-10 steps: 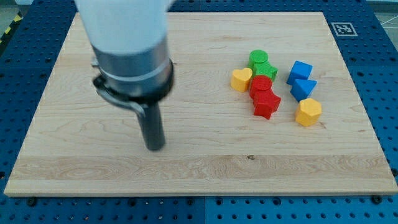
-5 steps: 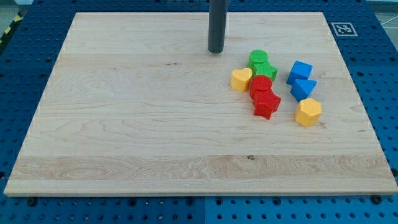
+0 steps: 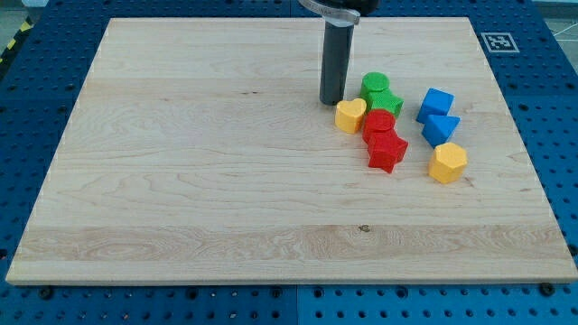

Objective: Slide the yellow heart below the red star

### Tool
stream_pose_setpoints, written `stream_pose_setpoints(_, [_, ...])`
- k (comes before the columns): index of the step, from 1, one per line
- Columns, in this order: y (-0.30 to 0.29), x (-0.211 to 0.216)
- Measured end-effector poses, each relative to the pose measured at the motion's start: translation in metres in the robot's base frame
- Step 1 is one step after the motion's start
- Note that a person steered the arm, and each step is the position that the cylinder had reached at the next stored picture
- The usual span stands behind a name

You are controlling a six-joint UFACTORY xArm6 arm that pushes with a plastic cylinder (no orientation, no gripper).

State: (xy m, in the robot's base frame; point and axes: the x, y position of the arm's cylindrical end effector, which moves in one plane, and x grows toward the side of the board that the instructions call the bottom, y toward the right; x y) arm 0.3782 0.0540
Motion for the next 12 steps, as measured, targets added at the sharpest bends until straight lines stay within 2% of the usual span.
stream_pose_setpoints(7, [0.017, 0.01])
stream_pose_setpoints(9, [0.017, 0.05])
stream_pose_setpoints(12, [0.005, 0.144])
